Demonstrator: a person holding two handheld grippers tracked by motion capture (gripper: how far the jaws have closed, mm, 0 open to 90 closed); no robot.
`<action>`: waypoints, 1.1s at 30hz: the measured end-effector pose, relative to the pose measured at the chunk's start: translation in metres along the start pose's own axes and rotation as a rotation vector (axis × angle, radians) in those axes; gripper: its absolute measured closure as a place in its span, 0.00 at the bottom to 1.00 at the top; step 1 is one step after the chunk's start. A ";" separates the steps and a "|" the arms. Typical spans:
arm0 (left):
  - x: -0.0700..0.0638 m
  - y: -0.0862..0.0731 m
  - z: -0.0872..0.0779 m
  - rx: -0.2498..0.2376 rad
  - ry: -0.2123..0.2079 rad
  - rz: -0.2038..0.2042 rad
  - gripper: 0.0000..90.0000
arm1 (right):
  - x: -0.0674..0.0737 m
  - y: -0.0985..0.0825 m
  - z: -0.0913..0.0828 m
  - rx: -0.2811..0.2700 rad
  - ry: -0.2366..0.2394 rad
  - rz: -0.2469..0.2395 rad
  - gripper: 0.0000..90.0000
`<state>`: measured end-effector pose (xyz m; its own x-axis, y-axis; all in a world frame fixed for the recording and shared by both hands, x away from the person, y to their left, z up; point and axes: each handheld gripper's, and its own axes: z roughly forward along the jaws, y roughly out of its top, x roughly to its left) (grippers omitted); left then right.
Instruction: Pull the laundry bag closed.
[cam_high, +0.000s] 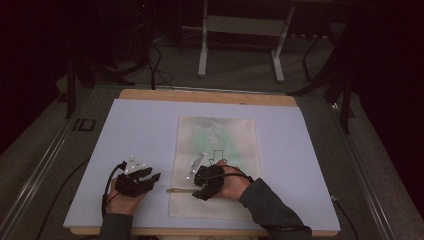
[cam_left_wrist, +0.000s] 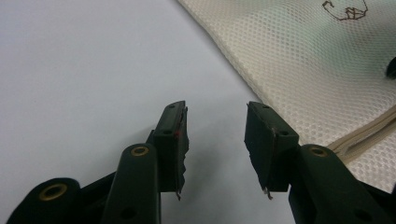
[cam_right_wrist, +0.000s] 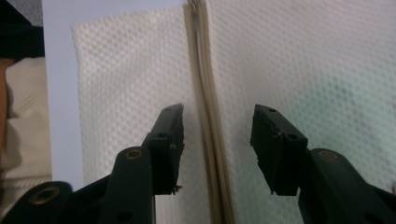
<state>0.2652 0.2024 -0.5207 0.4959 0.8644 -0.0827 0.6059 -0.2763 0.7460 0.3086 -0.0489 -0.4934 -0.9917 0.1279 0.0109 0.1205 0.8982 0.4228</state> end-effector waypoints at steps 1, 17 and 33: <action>0.000 0.000 0.000 0.002 0.002 0.002 0.65 | 0.001 0.002 0.002 -0.004 0.003 -0.005 0.61; 0.002 -0.001 0.001 0.010 0.005 -0.013 0.64 | 0.014 0.041 0.019 -0.037 0.006 -0.068 0.80; 0.010 -0.002 -0.005 -0.026 0.056 -0.053 0.64 | 0.017 0.073 0.040 -0.019 0.001 -0.071 0.84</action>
<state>0.2664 0.2136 -0.5197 0.4277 0.8998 -0.0861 0.6136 -0.2191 0.7586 0.3020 0.0358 -0.4986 -0.9978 0.0638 -0.0183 0.0493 0.8969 0.4394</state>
